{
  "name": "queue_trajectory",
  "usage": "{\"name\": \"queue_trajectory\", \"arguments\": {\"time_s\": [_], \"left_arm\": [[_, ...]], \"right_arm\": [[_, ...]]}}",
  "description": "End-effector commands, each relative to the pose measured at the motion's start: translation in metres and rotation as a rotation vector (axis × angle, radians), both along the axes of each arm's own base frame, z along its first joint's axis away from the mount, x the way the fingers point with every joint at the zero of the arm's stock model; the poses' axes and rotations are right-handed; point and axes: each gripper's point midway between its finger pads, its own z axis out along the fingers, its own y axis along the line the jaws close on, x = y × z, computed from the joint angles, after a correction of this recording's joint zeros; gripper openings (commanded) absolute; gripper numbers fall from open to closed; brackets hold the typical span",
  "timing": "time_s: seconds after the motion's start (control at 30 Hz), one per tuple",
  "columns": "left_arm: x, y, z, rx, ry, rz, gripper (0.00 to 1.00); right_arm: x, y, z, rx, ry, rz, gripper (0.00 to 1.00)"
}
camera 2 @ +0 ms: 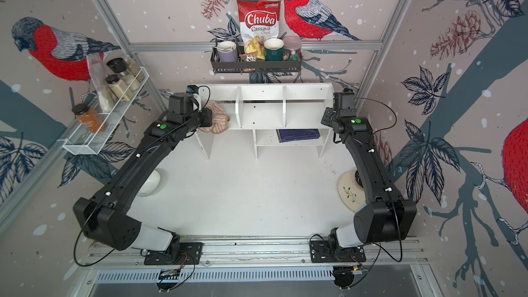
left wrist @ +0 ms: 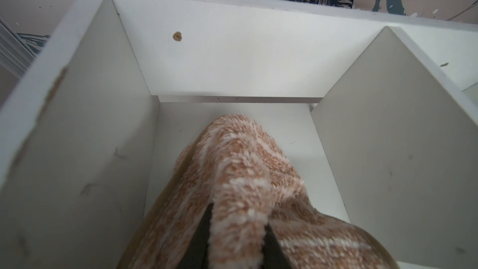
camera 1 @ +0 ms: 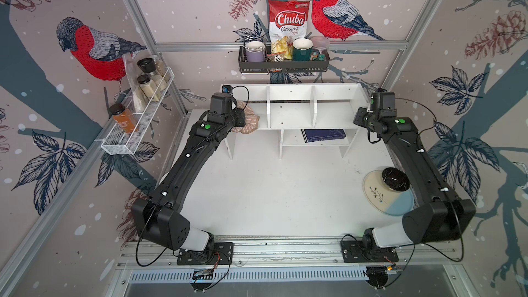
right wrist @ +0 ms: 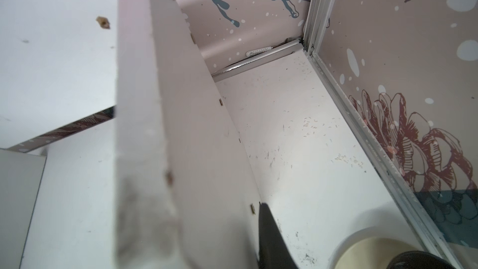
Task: Wipe the bookshelf clean with a cloth
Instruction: Hold the shelf at the center of the board, then adjust the shelf at the center of the board.
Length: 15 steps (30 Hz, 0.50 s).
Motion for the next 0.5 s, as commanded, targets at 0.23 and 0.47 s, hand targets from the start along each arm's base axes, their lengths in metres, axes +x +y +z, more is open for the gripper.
{"name": "queue_trajectory", "arguments": {"time_s": [0.23,0.47], "left_arm": [[0.012,-0.024,-0.024,0.042,0.001,0.043,0.23],[0.042,0.005,0.013,0.018,-0.049,0.193,0.0]], "right_arm": [[0.0,0.012,0.004,0.095,-0.056,0.026,0.0],[0.0,0.028,0.002,0.126,-0.063,0.126,0.0]]}}
